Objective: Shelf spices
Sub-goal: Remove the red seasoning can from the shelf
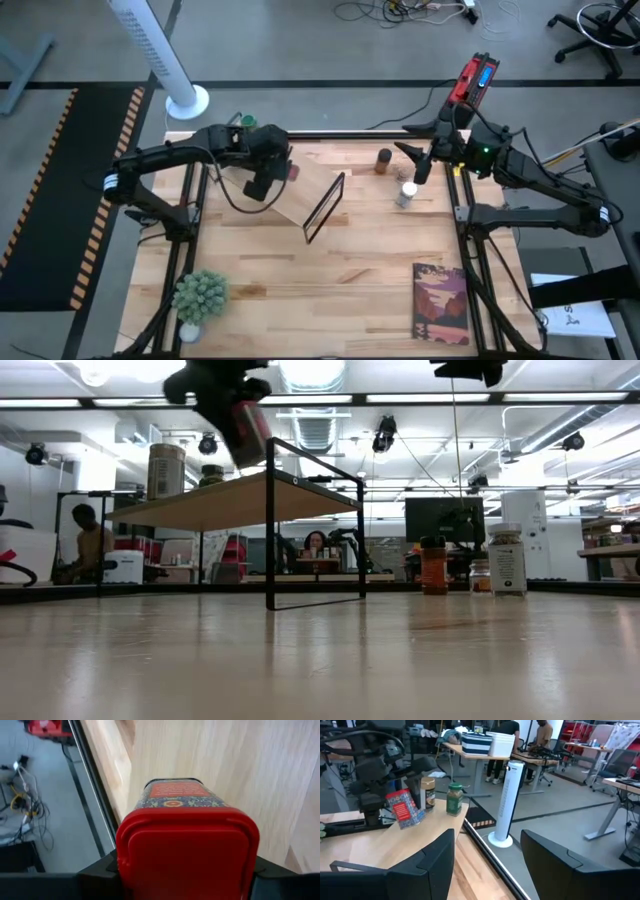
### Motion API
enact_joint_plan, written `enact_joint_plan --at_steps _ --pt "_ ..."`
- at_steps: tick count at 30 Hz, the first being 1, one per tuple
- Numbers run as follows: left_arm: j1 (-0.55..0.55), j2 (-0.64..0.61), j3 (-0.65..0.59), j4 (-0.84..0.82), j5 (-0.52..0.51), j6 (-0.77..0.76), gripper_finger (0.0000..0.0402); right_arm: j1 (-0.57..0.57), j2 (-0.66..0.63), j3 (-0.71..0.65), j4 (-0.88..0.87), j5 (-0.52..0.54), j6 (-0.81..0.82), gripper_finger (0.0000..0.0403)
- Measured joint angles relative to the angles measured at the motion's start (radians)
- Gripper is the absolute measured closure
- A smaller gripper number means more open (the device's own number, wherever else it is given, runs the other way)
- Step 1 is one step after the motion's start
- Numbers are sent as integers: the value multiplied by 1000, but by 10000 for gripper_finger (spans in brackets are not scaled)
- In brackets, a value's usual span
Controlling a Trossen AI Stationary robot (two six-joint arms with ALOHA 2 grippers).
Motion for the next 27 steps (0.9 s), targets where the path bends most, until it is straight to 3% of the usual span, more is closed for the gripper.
enact_joint_plan --at_steps 14,22,27 --pt "-39 218 293 40 188 -59 210 0 1 0 -26 3 -2 199" --pt "-78 329 416 41 191 -67 208 0 1 1 -19 4 5 199" --pt "-104 396 522 48 190 -82 207 0 1 69 -6 19 5 199"
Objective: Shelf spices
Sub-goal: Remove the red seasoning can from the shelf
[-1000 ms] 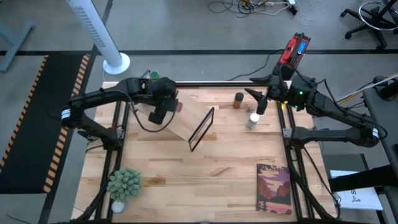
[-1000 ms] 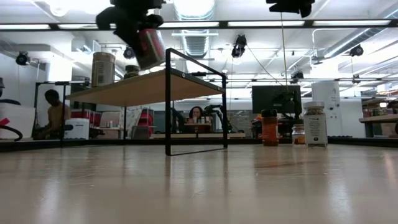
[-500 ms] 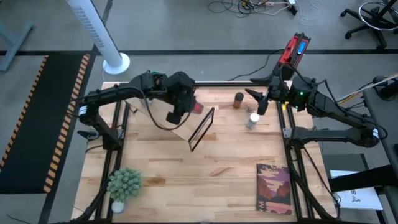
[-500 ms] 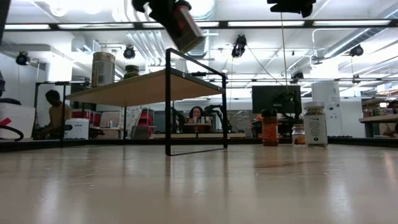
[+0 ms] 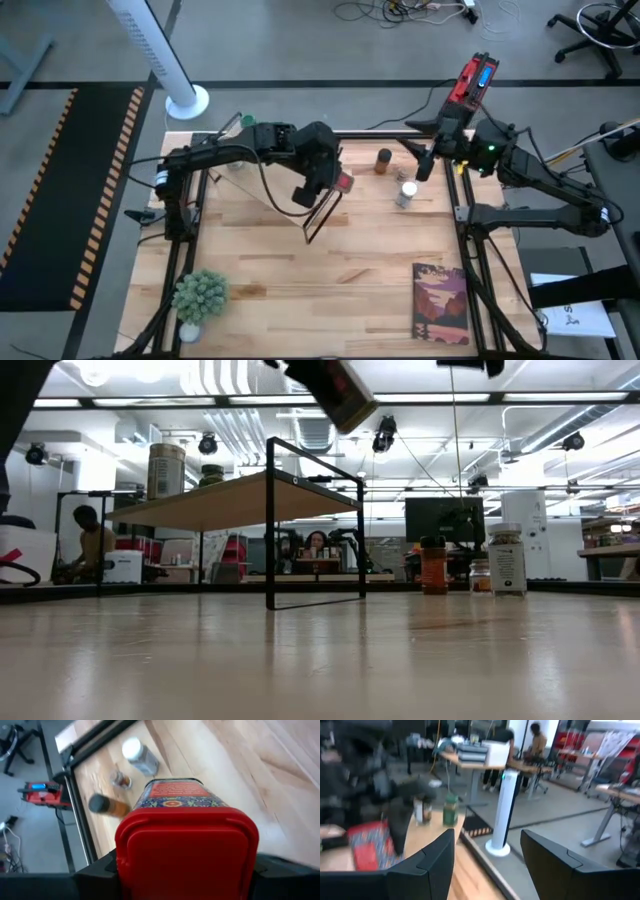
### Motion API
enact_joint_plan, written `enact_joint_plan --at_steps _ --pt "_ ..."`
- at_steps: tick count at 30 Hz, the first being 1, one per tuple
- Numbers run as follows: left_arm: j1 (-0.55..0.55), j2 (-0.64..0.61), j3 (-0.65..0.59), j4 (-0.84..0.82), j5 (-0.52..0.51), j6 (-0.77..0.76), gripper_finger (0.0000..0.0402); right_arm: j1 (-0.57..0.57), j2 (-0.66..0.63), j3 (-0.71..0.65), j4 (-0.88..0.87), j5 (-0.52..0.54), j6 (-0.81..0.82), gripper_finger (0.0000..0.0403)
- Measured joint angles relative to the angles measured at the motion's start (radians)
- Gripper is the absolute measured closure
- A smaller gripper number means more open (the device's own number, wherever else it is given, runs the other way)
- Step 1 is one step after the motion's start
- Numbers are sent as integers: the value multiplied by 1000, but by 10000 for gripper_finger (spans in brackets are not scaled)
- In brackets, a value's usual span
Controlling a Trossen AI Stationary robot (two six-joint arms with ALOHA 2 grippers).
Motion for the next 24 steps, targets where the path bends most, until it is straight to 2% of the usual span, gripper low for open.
enact_joint_plan --at_steps 5,10,15,24 --pt "-24 72 84 11 0 -30 208 3 -2 70 1 -8 64 199" --pt "-48 146 132 10 0 -65 207 18 -7 49 -72 -52 115 199" --pt "-69 207 152 55 -1 -94 207 18 -8 16 -76 -48 123 199" --pt "-88 294 153 164 -2 -216 206 18 -111 -1 -83 -52 104 199"
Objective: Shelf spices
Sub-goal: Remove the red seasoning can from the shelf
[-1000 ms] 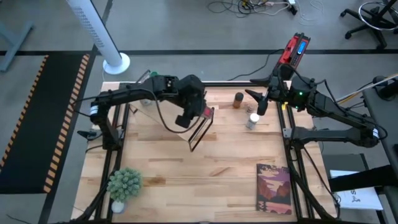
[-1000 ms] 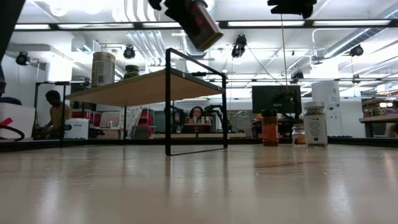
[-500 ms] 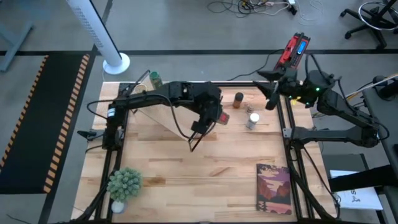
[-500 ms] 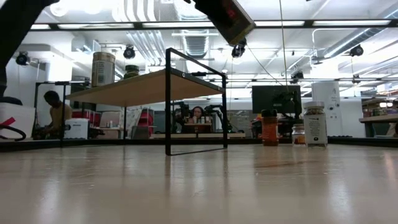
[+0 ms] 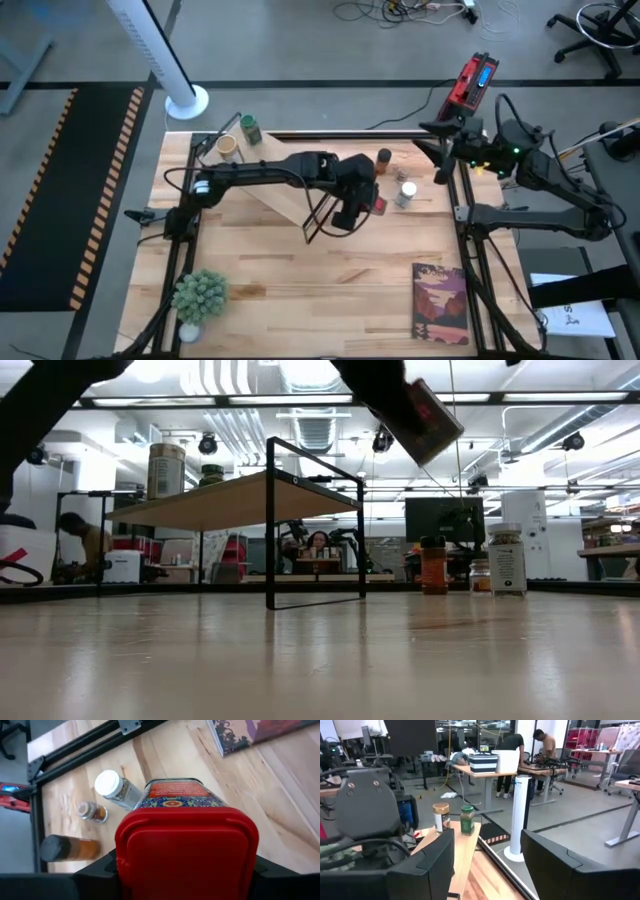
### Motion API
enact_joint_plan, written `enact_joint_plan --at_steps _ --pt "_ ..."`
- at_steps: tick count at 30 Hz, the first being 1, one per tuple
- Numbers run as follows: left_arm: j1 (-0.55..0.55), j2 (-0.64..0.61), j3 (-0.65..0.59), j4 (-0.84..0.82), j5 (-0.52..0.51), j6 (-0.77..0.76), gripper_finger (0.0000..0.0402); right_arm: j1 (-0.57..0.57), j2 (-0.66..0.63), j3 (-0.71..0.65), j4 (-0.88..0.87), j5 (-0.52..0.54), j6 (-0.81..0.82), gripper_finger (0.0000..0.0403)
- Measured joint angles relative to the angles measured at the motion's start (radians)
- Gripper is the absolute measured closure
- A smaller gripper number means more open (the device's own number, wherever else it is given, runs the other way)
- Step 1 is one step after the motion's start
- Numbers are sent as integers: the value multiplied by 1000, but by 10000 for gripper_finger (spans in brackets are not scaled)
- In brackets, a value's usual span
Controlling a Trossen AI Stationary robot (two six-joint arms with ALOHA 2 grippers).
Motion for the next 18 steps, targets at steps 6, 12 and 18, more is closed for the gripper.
enact_joint_plan --at_steps 6,12,18 --pt "-3 32 0 7 -1 -58 205 0 -62 -17 -3 0 -13 199" --pt "-20 72 -1 7 -1 -91 205 0 -85 -24 -26 -1 -34 199" --pt "-43 88 -2 4 -3 -94 205 0 -84 -25 -31 -1 -55 199"
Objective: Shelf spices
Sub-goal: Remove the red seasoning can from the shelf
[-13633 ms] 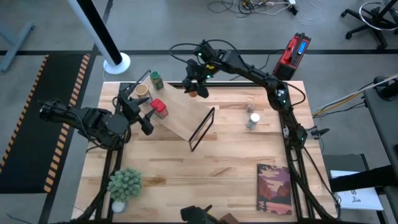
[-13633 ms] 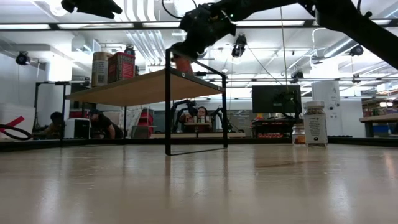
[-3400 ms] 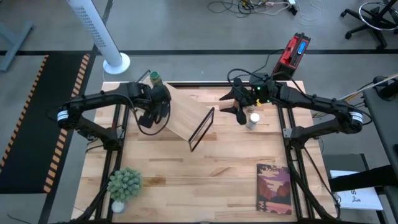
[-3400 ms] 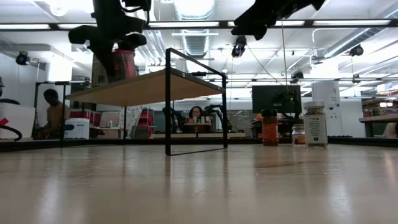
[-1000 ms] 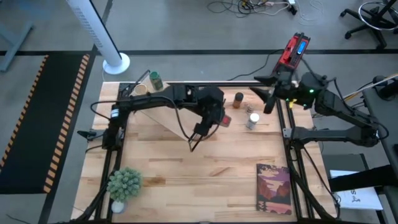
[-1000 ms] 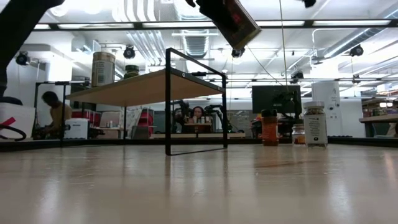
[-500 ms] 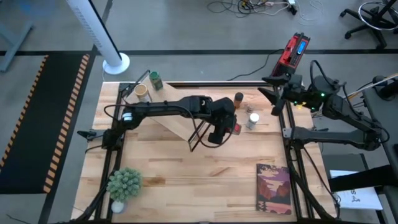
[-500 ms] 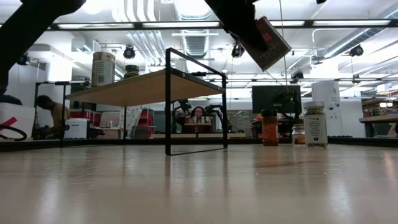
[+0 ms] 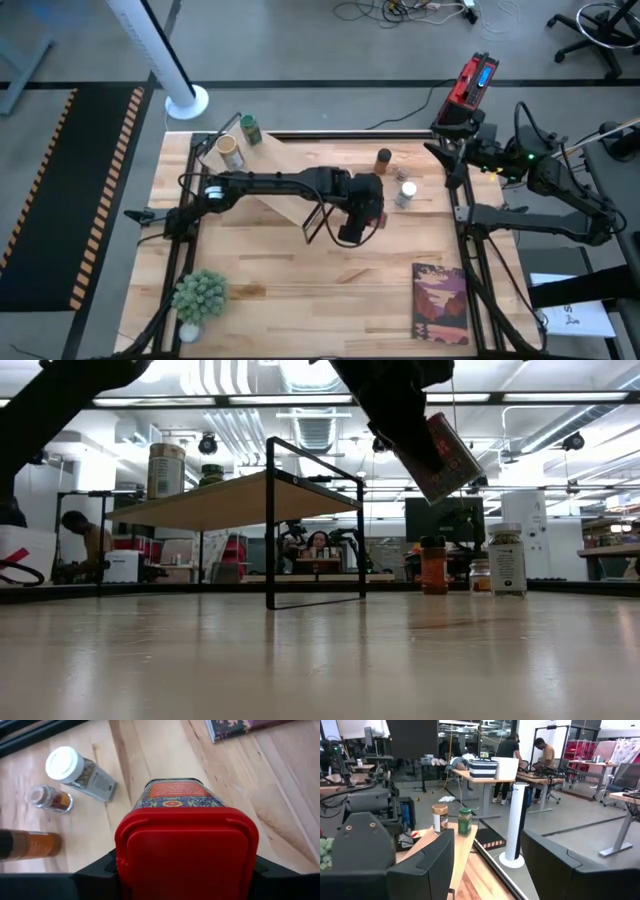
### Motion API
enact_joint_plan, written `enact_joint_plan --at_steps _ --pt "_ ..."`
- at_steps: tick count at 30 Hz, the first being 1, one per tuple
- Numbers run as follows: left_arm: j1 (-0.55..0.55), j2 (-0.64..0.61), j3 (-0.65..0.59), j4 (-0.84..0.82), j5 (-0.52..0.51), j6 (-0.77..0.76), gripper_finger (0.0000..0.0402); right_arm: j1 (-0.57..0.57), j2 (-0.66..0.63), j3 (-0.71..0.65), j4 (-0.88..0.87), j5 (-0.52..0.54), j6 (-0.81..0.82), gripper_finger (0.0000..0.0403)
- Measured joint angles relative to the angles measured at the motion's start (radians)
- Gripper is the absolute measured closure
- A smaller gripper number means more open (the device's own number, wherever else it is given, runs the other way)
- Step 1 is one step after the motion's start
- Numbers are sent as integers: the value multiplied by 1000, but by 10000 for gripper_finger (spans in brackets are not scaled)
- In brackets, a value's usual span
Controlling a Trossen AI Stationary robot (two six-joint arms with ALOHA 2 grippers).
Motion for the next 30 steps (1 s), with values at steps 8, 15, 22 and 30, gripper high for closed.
enact_joint_plan --at_steps 8,15,22,30 --pt "-23 0 -13 -17 -2 -40 205 0 5 0 -1 0 -6 199" --pt "-52 -1 -93 -19 2 -41 205 0 6 0 0 -1 -6 199" --pt "-82 -1 -168 -18 2 -41 205 0 8 -3 0 -1 -6 199" --pt "-128 -1 -222 -28 6 -39 205 0 15 -4 0 -1 -16 199"
